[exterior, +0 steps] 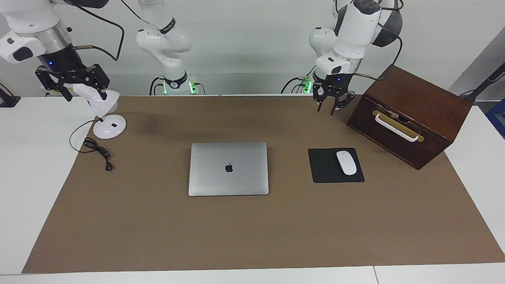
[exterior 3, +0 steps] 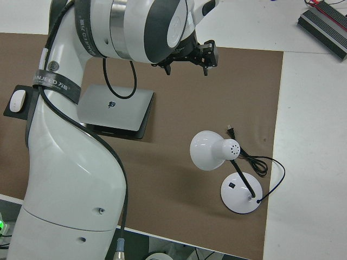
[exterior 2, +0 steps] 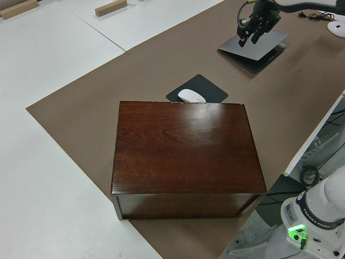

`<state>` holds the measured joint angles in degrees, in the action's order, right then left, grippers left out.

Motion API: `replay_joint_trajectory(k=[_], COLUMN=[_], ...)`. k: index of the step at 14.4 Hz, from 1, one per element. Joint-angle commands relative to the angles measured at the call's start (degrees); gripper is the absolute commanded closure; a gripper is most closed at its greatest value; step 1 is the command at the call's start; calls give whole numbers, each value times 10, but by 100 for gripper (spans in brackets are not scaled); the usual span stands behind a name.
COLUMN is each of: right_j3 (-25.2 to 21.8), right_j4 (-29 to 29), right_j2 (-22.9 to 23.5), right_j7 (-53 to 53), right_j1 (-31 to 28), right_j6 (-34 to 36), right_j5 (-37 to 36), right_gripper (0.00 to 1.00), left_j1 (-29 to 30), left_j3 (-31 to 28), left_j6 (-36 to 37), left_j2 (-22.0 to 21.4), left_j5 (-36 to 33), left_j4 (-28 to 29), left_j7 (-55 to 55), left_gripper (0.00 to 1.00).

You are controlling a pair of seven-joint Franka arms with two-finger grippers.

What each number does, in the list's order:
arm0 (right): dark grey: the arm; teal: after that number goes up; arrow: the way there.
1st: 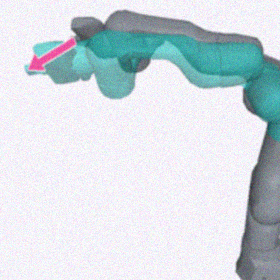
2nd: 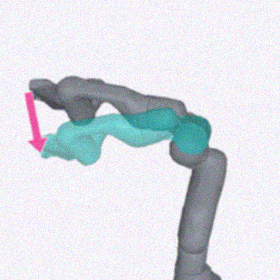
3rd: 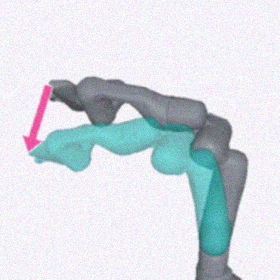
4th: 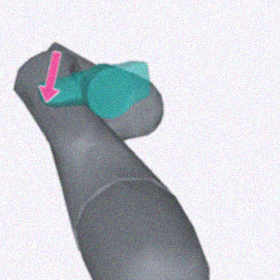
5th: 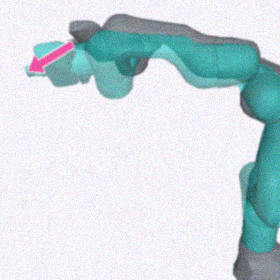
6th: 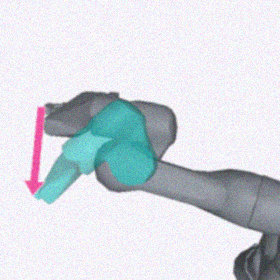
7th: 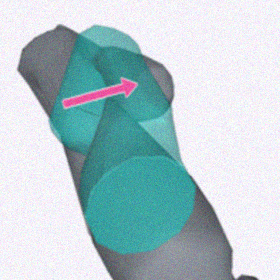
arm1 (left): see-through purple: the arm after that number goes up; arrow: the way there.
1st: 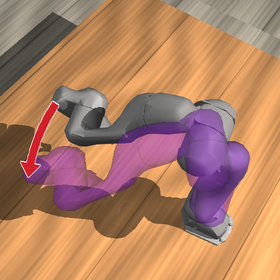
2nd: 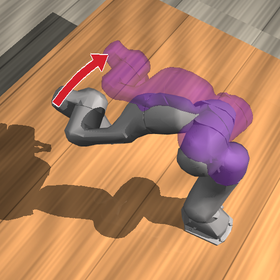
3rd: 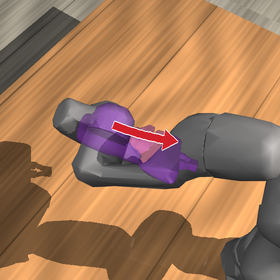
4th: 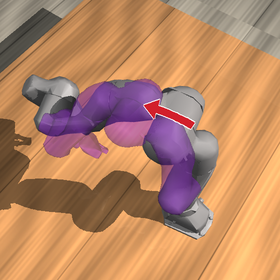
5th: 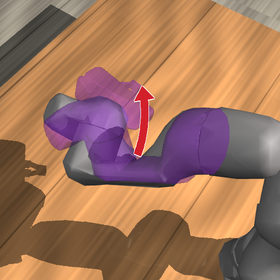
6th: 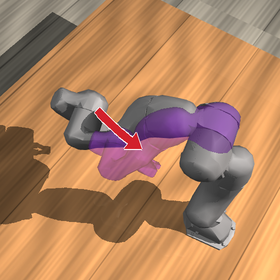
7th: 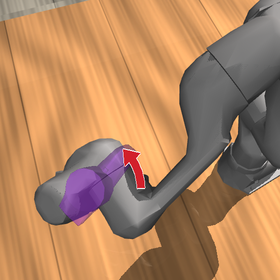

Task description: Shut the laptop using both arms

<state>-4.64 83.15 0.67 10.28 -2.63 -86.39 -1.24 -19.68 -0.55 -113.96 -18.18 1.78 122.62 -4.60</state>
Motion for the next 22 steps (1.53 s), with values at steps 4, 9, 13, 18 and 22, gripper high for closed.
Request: replay_joint_trajectory(k=[4,9,13,18,22], right_j3=[9,10,10,10,12], right_j4=[47,51,45,41,42], right_j2=[-29,-31,-30,-28,-28], right_j7=[-5,-5,-5,-5,-5], right_j1=[-6,-7,-8,-8,-8], right_j6=[-38,-33,-21,-19,-19], right_j5=[4,-1,-3,-13,-7], right_gripper=[0,0,0,0,0], left_j1=[109,157,186,188,187], left_j3=[6,5,5,4,5], left_j6=[37,83,155,197,201], left_j2=[14,56,110,169,177], left_j5=[-4,-4,-3,-1,-4], left_j4=[-61,-145,-252,-314,-298], left_j7=[-8,-8,-8,-8,-8], left_gripper=[0,0,0,0,0])
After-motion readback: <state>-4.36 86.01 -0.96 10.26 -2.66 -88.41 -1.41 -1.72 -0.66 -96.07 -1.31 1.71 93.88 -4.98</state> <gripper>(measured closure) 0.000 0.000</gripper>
